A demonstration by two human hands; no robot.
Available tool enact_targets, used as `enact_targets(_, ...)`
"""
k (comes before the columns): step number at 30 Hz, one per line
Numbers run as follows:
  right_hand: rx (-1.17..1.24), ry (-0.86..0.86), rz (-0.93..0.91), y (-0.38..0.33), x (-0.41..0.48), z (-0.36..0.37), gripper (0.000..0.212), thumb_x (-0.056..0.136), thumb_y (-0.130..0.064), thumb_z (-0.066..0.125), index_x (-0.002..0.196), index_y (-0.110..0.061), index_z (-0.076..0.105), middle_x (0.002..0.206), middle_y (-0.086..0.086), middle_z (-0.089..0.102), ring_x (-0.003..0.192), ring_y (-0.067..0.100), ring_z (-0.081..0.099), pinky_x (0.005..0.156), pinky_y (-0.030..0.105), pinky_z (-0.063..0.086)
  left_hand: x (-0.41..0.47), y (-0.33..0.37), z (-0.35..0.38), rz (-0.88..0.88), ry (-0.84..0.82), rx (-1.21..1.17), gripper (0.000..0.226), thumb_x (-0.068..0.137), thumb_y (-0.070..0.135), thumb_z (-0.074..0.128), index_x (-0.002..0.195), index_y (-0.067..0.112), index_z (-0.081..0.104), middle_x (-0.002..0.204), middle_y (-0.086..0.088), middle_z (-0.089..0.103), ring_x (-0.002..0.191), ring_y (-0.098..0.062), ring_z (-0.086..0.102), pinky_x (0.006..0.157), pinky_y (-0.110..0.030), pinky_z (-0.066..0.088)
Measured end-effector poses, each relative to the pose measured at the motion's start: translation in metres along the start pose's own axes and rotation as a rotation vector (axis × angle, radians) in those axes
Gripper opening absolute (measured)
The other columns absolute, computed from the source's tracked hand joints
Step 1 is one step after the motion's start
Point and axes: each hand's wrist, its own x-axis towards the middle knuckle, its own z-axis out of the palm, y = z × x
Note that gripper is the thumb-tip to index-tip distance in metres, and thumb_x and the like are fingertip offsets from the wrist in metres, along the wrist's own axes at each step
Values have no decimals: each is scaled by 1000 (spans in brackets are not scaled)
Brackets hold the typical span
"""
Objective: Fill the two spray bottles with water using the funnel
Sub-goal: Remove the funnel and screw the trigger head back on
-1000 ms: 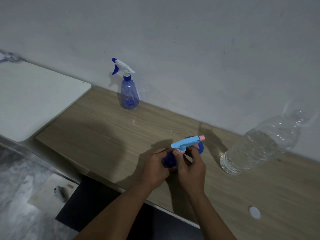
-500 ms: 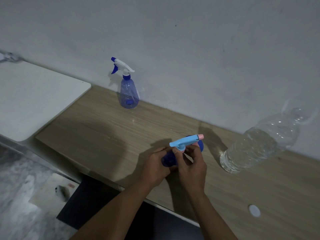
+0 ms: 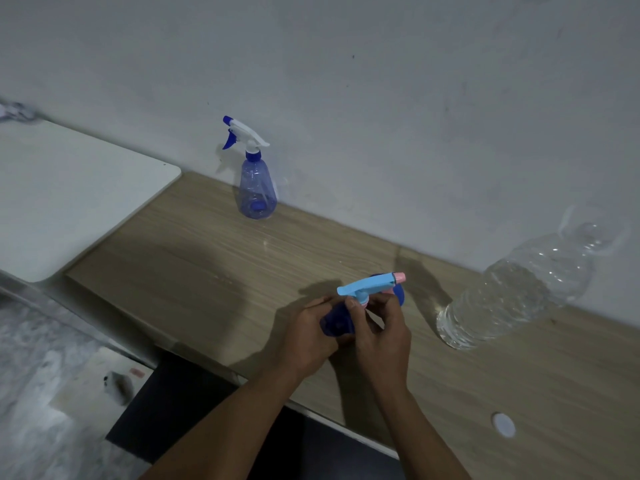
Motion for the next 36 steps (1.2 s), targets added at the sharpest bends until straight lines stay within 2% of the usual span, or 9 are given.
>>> enact_targets(4,-18,-32,-2,-4,1,1,15,93,-22,70,101,-35,65,98,-32,68,94,-11,64,76,10,51,0,0,2,-27,17,27,60,75,9,86,131,18,66,122,11,67,109,-8,67,92,-15,53)
enact_targets(7,-33,-7,31,-3,1,3,19,89,-29,76,105,-28,65,101,-32,67,97,-12,63,78,13,52,-1,-1,1,-31,31,28,55,75,4,84,127,13,68,120,8,67,103,-7,68,84,-6,49)
enact_targets(11,-32,-53,-45,-3,-2,-1,13,98,-23,65,110,-26,65,101,-26,69,97,-5,66,79,15,55,-2,3,0,11,22,22,55,74,-2,84,126,11,69,118,6,69,98,15,63,83,-2,46)
enact_targets(14,-23,-48,-19,-2,1,-2,16,96,-25,67,112,-21,66,101,-22,70,99,-8,65,82,16,55,-2,3,1,16,25,42,61,74,6,86,131,16,66,121,11,66,108,1,63,89,-7,49)
enact_targets(19,-57,-71,-28,-6,-1,-2,20,97,-23,66,104,-41,62,99,-31,68,95,-8,65,77,12,53,-1,-2,2,16,31,23,61,73,-3,84,128,19,67,119,15,65,107,2,63,86,-3,46)
enact_targets(24,-64,-19,10,-10,1,0,21,92,-21,73,102,-38,64,93,-39,66,95,-19,60,74,2,46,3,-11,7,-10,54,-16,60,70,6,88,126,13,68,122,6,68,112,-10,66,97,-25,55)
enact_targets(28,-56,1,38,-8,0,0,17,91,-27,73,103,-36,67,97,-35,67,95,-13,62,75,8,50,4,-12,7,13,46,-20,62,70,6,88,128,18,68,122,10,68,114,-8,65,99,-29,55)
enact_targets(31,-66,-40,26,-8,3,-3,17,93,-20,71,100,-35,67,93,-33,68,92,-11,64,73,6,48,5,-9,3,13,18,-10,60,69,10,89,124,22,70,117,12,68,110,-7,66,96,-28,56)
enact_targets(36,-121,-138,-12,-6,8,-11,17,96,-16,66,107,-27,68,93,-31,69,91,-10,65,70,7,48,8,-14,-4,24,-32,17,62,65,13,86,119,37,68,109,10,69,101,-10,70,93,-42,58)
